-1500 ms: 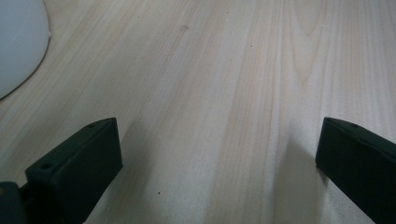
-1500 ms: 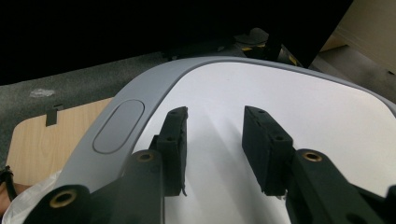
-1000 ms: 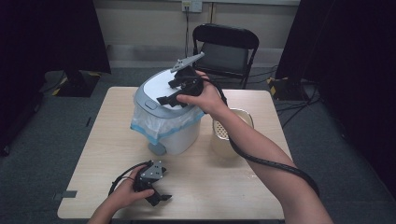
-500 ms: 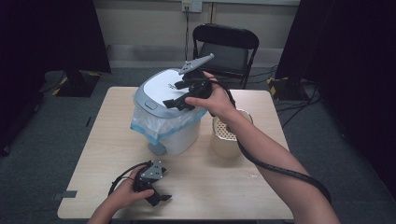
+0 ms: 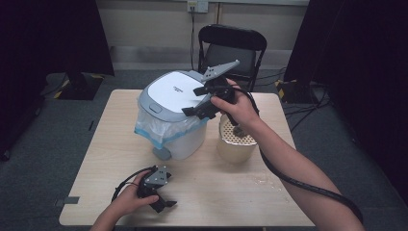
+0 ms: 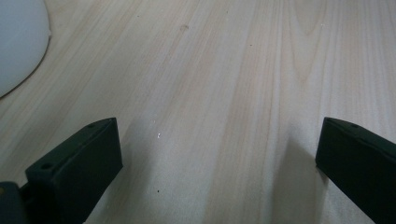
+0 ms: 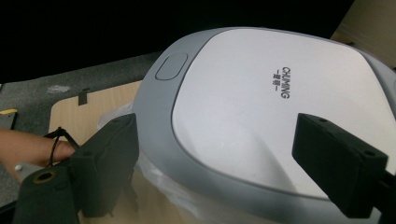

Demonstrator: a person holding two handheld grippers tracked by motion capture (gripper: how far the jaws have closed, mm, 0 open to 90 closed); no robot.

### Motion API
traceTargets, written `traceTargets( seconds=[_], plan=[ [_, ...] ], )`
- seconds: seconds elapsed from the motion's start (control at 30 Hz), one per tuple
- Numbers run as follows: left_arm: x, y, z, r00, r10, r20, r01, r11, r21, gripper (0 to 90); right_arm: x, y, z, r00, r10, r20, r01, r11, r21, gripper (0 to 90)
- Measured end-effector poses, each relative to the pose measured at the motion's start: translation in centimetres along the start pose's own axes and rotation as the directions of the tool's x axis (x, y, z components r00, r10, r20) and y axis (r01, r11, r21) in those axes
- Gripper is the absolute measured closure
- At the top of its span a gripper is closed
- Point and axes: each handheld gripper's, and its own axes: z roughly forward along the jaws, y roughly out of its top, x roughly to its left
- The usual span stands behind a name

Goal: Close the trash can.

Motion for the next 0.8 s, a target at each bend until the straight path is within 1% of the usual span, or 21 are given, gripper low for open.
traceTargets(
  seconds=[0.1,0.23,0.33,0.37,0.43,0.5,0.53,0.63,0.67,0.77,0.8],
  plan=[
    [0.0,0.0,0.0,1.0,-0.001,-0.002,0.001,1.0,0.001,0.0,0.4,-0.5,-0.5,0.9999,-0.014,-0.005,0.014,1.0,0.006,14.3],
    [-0.1,0.0,-0.1,1.0,-0.004,-0.005,0.004,0.9999,0.01,0.0,0.9,-1.1,-0.8,0.9997,-0.013,-0.02,0.013,1.0,0.007,14.2],
    [-0.1,0.0,-0.1,1.0,-0.007,-0.005,0.007,1.0,0.004,0.0,1.2,-1.6,-0.9,0.9994,-0.022,-0.027,0.022,1.0,0.018,14.2],
    [-0.1,0.0,-0.1,1.0,-0.007,-0.006,0.007,1.0,0.004,0.0,1.5,-2.0,-0.9,0.9992,-0.012,-0.038,0.013,1.0,0.021,14.2],
    [-0.1,0.0,-0.1,1.0,-0.008,-0.006,0.008,1.0,0.004,0.0,1.6,-2.3,-0.9,0.999,-0.017,-0.042,0.018,1.0,0.023,14.2],
    [-0.1,0.0,-0.1,0.9999,-0.008,-0.007,0.008,1.0,0.004,0.0,1.9,-2.9,-0.7,0.9983,-0.016,-0.056,0.018,0.999,0.029,14.3],
    [-0.1,0.0,-0.1,0.9999,-0.008,-0.007,0.008,1.0,0.004,0.0,1.9,-2.9,-0.7,0.9983,-0.016,-0.056,0.018,0.999,0.029,14.3],
    [-0.1,-0.1,-0.1,0.9999,-0.009,-0.007,0.009,1.0,0.004,0.0,2.0,-3.9,-0.5,0.998,-0.004,-0.064,0.006,0.999,0.032,14.3],
    [-0.1,-0.1,-0.1,0.9999,-0.009,-0.007,0.009,1.0,0.004,0.0,2.0,-3.9,-0.5,0.998,-0.004,-0.064,0.006,0.999,0.032,14.3],
    [-0.1,-0.1,-0.1,0.9999,-0.008,-0.008,0.008,1.0,0.005,0.0,2.0,-4.8,-0.5,0.9978,0.0,-0.067,0.002,0.999,0.037,14.3],
    [-0.1,-0.1,-0.1,0.9999,-0.008,-0.008,0.008,1.0,0.004,0.0,2.0,-4.8,-0.5,0.9978,0.0,-0.067,0.002,0.999,0.037,14.3]
  ],
)
